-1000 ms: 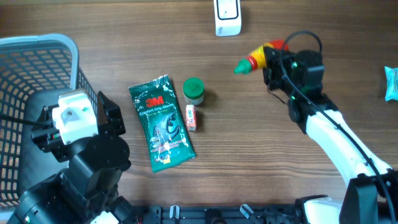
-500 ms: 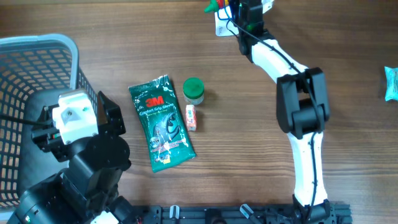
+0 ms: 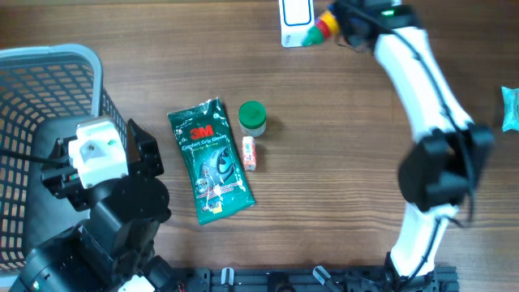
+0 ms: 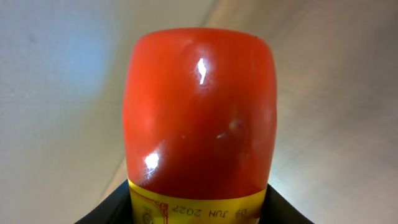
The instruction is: Scan the item barcode
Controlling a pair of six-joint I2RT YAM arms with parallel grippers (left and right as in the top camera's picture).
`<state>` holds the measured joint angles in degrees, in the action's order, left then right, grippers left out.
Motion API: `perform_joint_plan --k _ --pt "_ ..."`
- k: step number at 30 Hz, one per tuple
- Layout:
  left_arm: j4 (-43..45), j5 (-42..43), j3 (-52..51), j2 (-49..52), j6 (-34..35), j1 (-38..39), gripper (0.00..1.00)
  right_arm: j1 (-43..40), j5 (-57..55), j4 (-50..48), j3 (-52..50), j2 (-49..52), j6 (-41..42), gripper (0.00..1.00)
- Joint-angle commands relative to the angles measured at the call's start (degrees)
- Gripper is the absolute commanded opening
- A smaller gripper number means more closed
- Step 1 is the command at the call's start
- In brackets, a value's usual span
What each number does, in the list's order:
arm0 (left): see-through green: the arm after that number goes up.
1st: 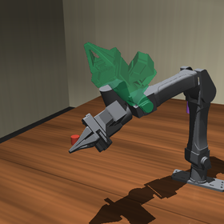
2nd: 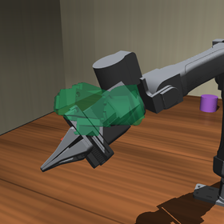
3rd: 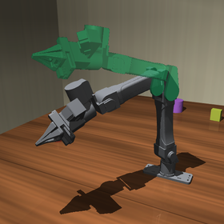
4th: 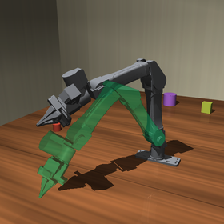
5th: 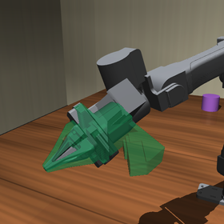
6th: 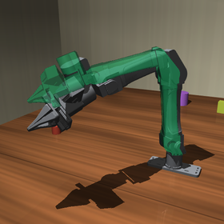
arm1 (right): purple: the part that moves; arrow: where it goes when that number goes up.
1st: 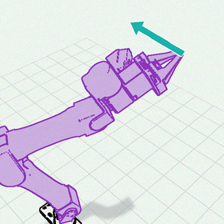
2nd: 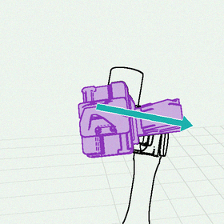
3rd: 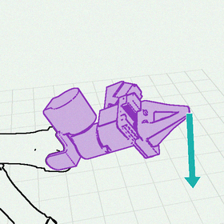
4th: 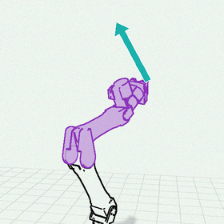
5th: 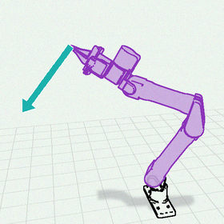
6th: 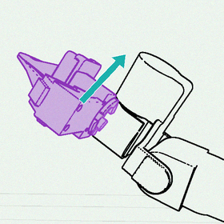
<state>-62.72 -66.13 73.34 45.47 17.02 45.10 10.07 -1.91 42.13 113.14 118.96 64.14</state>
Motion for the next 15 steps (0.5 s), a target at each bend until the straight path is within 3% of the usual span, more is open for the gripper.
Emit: perform_joint_plan --k 1,7,9,10,11,12,15 --pt "0.26 0.09 0.07 -0.2 -0.31 0.07 1.0 -3.13 0.48 17.03 1.03 -7.37 -1.25 0.37" --pt "0.28 0.11 0.07 -0.2 -0.28 0.07 1.0 -4.46 0.46 47.17 0.74 -8.11 -16.37 0.34" --pt "0.28 0.09 0.07 -0.2 -0.31 0.07 1.0 -4.46 1.11 50.05 0.66 -8.0 -21.73 0.34" --pt "0.28 0.09 0.07 -0.2 -0.28 0.07 1.0 -4.42 5.99 50.07 0.31 -8.0 -28.2 0.36" --pt "0.28 0.11 0.07 -0.2 -0.31 0.07 1.0 -4.42 10.54 50.07 -0.44 -8.0 -29.53 0.36" --pt "0.28 0.09 0.07 -0.2 -0.31 0.07 1.0 -4.42 14.25 50.05 -2.29 -8.0 -28.94 0.36" --pt "0.28 0.11 0.07 -0.2 -0.31 0.07 1.0 -4.48 11.78 50.03 -5.9 -7.8 -26.77 0.36"
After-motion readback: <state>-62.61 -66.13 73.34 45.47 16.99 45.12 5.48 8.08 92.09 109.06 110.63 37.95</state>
